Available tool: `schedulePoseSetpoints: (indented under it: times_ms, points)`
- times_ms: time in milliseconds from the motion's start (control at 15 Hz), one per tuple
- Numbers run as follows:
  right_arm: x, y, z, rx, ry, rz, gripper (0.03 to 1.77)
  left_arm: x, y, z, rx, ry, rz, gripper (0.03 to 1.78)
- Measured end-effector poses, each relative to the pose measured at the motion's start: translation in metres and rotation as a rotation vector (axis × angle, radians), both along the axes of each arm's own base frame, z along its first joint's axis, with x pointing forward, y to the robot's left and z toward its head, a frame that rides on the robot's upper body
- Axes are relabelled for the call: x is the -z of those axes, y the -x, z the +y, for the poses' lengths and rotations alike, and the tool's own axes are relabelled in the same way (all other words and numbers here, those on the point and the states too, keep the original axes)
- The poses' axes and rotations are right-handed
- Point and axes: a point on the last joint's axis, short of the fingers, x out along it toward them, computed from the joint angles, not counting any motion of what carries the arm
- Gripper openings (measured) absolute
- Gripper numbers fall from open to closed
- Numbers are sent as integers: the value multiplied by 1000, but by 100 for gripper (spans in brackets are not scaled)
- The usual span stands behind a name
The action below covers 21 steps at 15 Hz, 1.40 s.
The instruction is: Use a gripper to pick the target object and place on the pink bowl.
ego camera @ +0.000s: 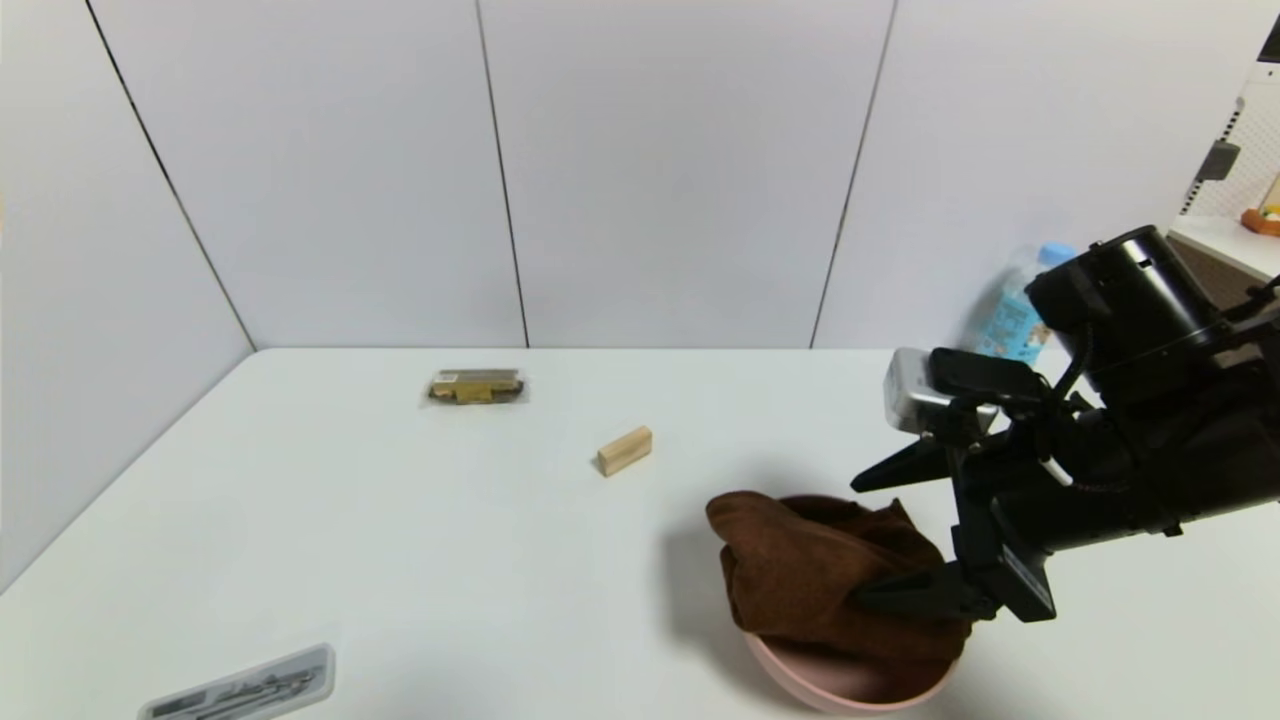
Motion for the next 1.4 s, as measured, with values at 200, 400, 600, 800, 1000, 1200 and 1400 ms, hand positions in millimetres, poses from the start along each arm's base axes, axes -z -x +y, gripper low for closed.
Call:
schedulePoseSetpoints:
  times_ms: [200,400,600,800,1000,1200,1400]
  points:
    - [-16,10,-10,22,-30,-51,152,0,0,0,-2,0,0,169]
    - [-37,24,-20,124,-101,-58,158,0,0,0,-1,0,0,169]
    - [-53,44,-37,337,-129,-46,162,0,0,0,-1,0,0,169]
    - [-55,72,-61,587,-154,-59,165,0,0,0,-1,0,0,169]
    - [-30,106,-92,800,-162,-98,167,0,0,0,-1,0,0,169]
    - [6,141,-106,976,-223,-223,168,0,0,0,-1,0,0,169]
    - [37,173,-111,1095,-344,-419,169,0,0,0,-2,0,0,169]
